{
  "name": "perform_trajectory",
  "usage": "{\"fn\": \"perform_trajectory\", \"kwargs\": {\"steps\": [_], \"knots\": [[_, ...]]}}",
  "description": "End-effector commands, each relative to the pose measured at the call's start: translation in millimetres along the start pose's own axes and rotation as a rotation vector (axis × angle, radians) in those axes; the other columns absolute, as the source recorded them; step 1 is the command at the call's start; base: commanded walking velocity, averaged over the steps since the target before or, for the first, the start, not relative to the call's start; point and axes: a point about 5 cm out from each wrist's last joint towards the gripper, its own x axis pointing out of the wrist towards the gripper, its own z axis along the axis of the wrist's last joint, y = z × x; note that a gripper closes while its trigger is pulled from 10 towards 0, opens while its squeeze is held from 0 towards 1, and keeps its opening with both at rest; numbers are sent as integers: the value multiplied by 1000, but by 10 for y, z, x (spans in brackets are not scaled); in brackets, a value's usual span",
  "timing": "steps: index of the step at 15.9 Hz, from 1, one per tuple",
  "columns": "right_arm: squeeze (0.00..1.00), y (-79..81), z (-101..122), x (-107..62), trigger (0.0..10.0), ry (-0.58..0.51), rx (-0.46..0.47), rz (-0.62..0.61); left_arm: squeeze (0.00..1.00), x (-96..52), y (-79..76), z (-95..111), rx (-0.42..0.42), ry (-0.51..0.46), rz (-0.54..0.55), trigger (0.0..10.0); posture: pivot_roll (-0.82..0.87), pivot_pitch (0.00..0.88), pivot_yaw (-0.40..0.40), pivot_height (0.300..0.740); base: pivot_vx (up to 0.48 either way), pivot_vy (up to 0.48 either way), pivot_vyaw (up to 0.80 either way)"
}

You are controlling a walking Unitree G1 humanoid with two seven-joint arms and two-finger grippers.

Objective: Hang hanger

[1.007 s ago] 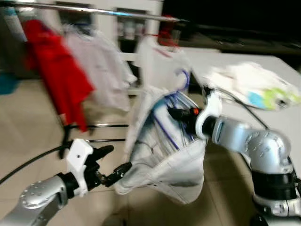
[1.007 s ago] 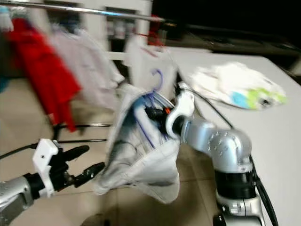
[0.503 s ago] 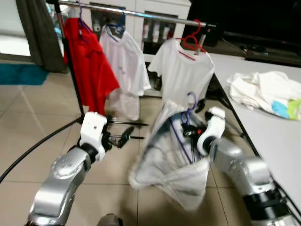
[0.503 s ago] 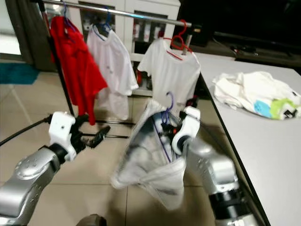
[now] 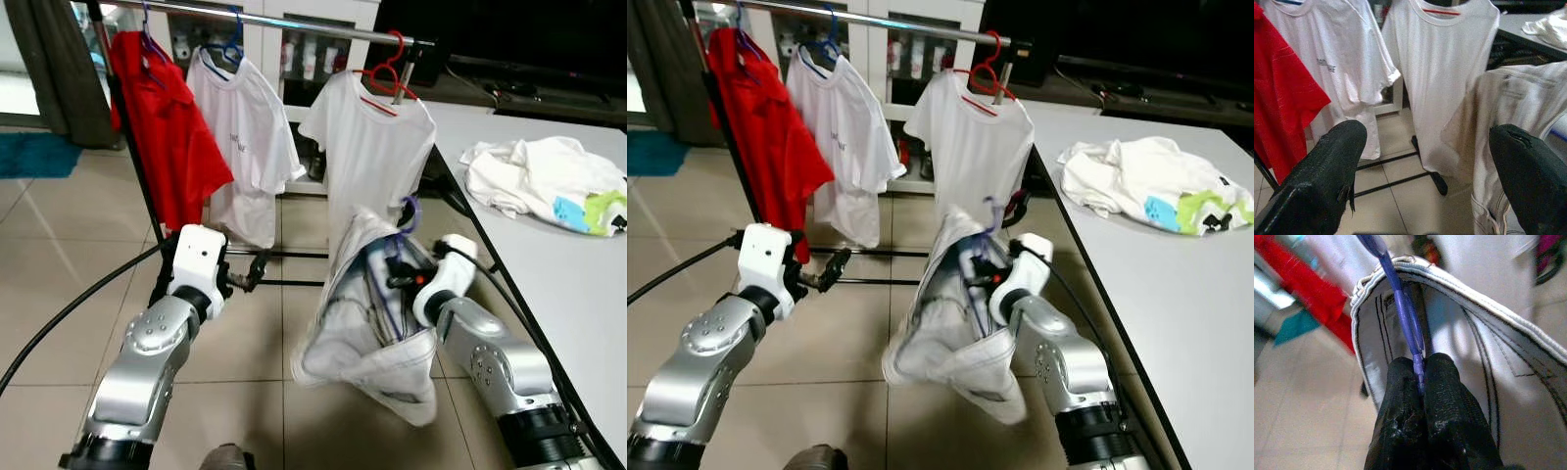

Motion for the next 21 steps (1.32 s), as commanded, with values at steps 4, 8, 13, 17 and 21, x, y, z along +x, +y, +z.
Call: {"fn": "perform_trajectory", "kwargs": {"steps": [4,8,13,17,21], "knots": [[0,-131,122,-52,10000,-141,11,-131,0,73,-13,69,-2,-51,34,10000,-5,0,-82,740,421,0,0],[0,-119,169,-22,10000,-175,50,-135,0,92,11,92,23,-61,32,10000,1,0,-79,740,421,0,0],[0,-54,159,19,10000,-190,57,-118,0,103,38,110,34,-65,24,10000,13,0,-65,740,425,0,0],[0,-45,141,23,10000,-198,51,-130,0,110,50,109,39,-60,6,10000,18,0,-37,740,424,0,200],[0,-30,200,24,10000,-221,36,-119,0,107,-8,104,29,-74,-27,10000,14,0,-37,740,423,0,336]]}}
